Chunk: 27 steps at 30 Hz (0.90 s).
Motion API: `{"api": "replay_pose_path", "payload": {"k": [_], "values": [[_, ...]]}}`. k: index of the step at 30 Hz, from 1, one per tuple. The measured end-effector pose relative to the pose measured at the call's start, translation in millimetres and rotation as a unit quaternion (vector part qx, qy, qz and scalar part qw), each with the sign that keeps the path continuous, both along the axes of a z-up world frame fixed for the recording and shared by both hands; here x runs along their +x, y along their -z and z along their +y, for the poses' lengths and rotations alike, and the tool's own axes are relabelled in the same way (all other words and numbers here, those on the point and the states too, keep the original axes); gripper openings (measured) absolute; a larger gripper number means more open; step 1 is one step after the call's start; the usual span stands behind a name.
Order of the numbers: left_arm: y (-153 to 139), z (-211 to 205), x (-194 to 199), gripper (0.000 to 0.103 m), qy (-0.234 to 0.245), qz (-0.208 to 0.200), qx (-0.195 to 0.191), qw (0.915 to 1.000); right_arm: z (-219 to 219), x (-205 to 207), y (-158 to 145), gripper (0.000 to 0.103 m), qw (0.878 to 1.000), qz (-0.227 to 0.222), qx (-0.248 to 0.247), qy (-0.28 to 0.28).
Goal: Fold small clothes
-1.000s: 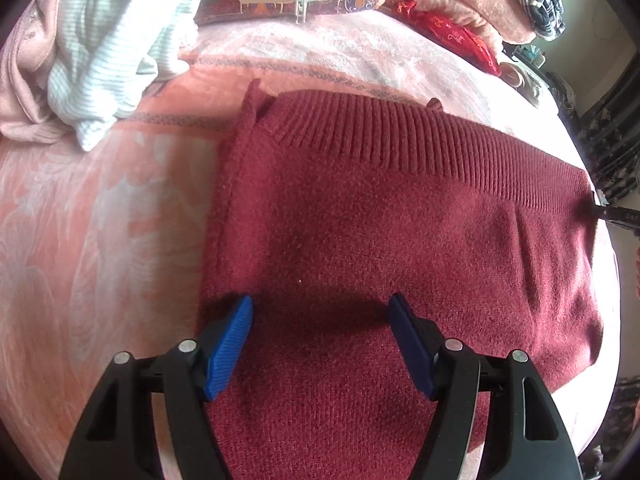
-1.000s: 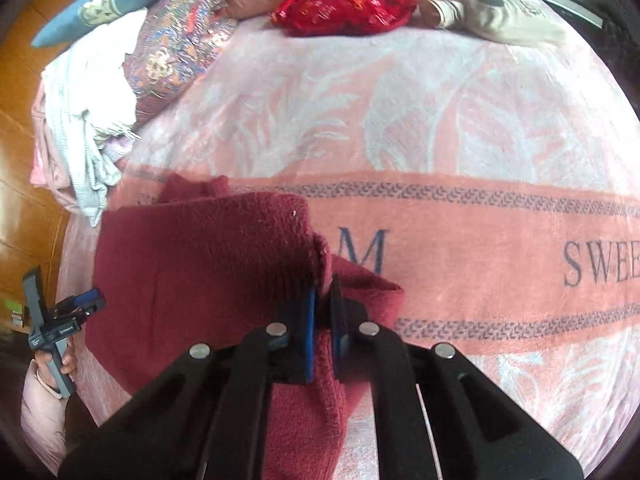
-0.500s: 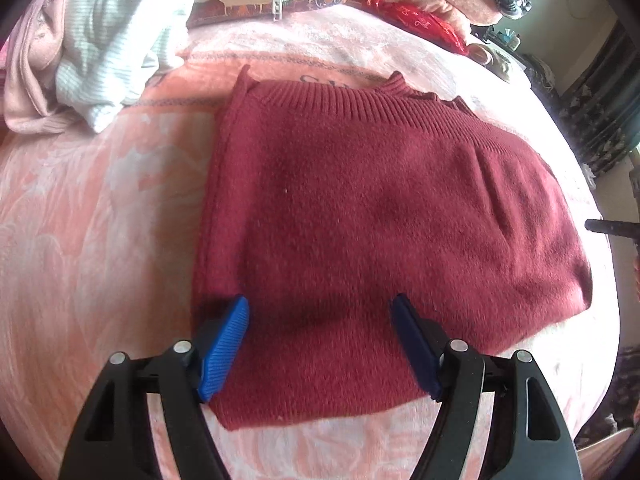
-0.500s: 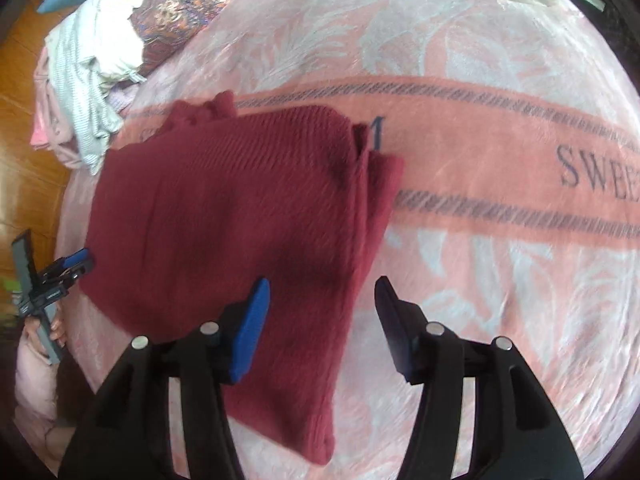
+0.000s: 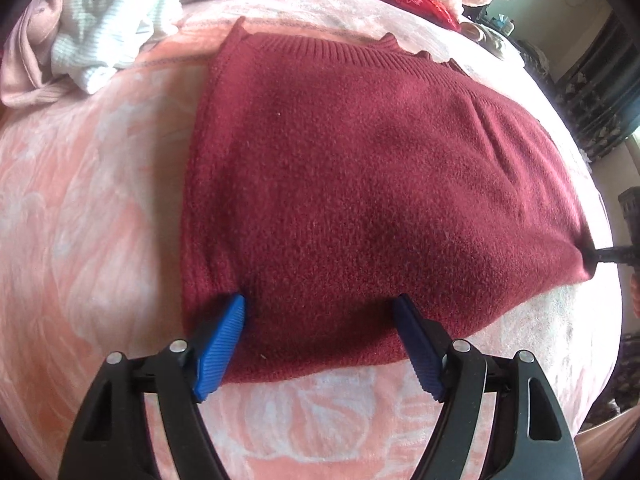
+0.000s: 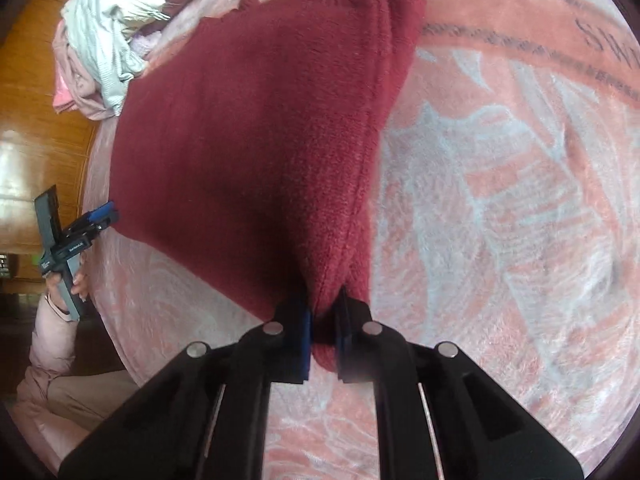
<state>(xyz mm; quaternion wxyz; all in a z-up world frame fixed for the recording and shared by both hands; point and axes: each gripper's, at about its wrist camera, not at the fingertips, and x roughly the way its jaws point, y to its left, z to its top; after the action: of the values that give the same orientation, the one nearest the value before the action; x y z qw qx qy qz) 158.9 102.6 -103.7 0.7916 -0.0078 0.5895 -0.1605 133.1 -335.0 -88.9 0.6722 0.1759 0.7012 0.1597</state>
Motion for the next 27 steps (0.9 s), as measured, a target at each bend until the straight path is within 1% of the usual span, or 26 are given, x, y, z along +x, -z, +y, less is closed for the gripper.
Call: {"api": "replay_pose_path", "payload": {"k": [2, 3, 6, 7, 8, 9, 11, 12, 13, 14, 15, 16, 18, 20, 21, 22, 24, 27], "values": [[0.5, -0.1, -1.0, 0.077, 0.000, -0.005, 0.000, 1.0000, 2.0, -2.2, 6.4, 0.007, 1.000, -0.007, -0.005, -0.008], [-0.1, -1.1, -2.3, 0.077, 0.002, -0.009, 0.002, 1.0000, 4.1, -1.5, 3.7, 0.006, 1.000, -0.009, -0.010, -0.012], [-4.2, -3.6, -5.4, 0.077, 0.001, -0.018, 0.014, 0.9997, 18.5, -2.4, -10.1, 0.010, 0.998, -0.030, -0.045, -0.044], [-8.2, -4.3, -7.5, 0.077, -0.002, -0.022, 0.019, 0.9996, 24.7, -1.5, -15.3, 0.018, 0.997, -0.040, -0.049, -0.050], [-12.7, -5.0, -8.6, 0.077, -0.002, -0.025, 0.021, 0.9995, 27.9, -0.2, -19.2, 0.021, 0.996, -0.045, -0.052, -0.052], [-18.0, -4.9, -9.2, 0.077, -0.003, -0.028, 0.022, 0.9994, 29.7, 0.3, -25.6, 0.027, 0.996, -0.051, -0.053, -0.050], [-27.6, -0.6, -7.4, 0.078, -0.011, -0.034, 0.016, 0.9992, 28.2, 2.4, -38.9, 0.031, 0.995, -0.070, -0.055, -0.038], [-33.3, 4.3, -5.0, 0.079, -0.021, -0.036, 0.009, 0.9991, 27.4, 4.5, -46.4, 0.043, 0.994, -0.081, -0.062, -0.031], [-36.5, 8.8, -1.2, 0.084, -0.029, -0.034, 0.007, 0.9990, 26.8, 7.3, -52.4, 0.055, 0.993, -0.092, -0.071, -0.025], [-38.6, 13.3, 4.0, 0.087, -0.038, -0.030, 0.007, 0.9988, 26.5, 9.9, -57.4, 0.058, 0.991, -0.103, -0.082, -0.020], [-40.5, 18.7, 9.8, 0.087, -0.045, -0.028, 0.005, 0.9986, 26.2, 13.1, -60.3, 0.062, 0.990, -0.108, -0.089, -0.013], [-41.4, 25.3, 17.4, 0.088, -0.052, -0.025, 0.005, 0.9983, 24.3, 15.7, -61.6, 0.067, 0.990, -0.108, -0.089, -0.005], [-38.1, 37.9, 33.3, 0.090, -0.062, -0.011, 0.007, 0.9980, 23.7, 24.2, -59.0, 0.071, 0.991, -0.103, -0.081, 0.008], [-32.4, 54.9, 48.0, 0.090, -0.088, 0.000, 0.007, 0.9961, 23.6, 33.7, -54.2, 0.078, 0.991, -0.100, -0.083, 0.009], [-27.7, 63.0, 54.3, 0.090, -0.096, 0.009, 0.002, 0.9953, 23.5, 36.8, -49.0, 0.082, 0.992, -0.099, -0.083, 0.010], [-21.1, 72.4, 60.7, 0.090, -0.103, 0.023, -0.013, 0.9943, 23.8, 40.1, -44.5, 0.084, 0.993, -0.094, -0.071, 0.012], [-10.2, 82.7, 67.5, 0.090, -0.105, 0.042, -0.036, 0.9930, 15.1, 46.8, -33.8, 0.085, 0.995, -0.079, -0.050, 0.019], [1.7, 86.7, 71.6, 0.090, -0.101, 0.059, -0.077, 0.9901, 8.4, 52.2, -21.9, 0.086, 0.996, -0.069, -0.057, 0.014]]}}
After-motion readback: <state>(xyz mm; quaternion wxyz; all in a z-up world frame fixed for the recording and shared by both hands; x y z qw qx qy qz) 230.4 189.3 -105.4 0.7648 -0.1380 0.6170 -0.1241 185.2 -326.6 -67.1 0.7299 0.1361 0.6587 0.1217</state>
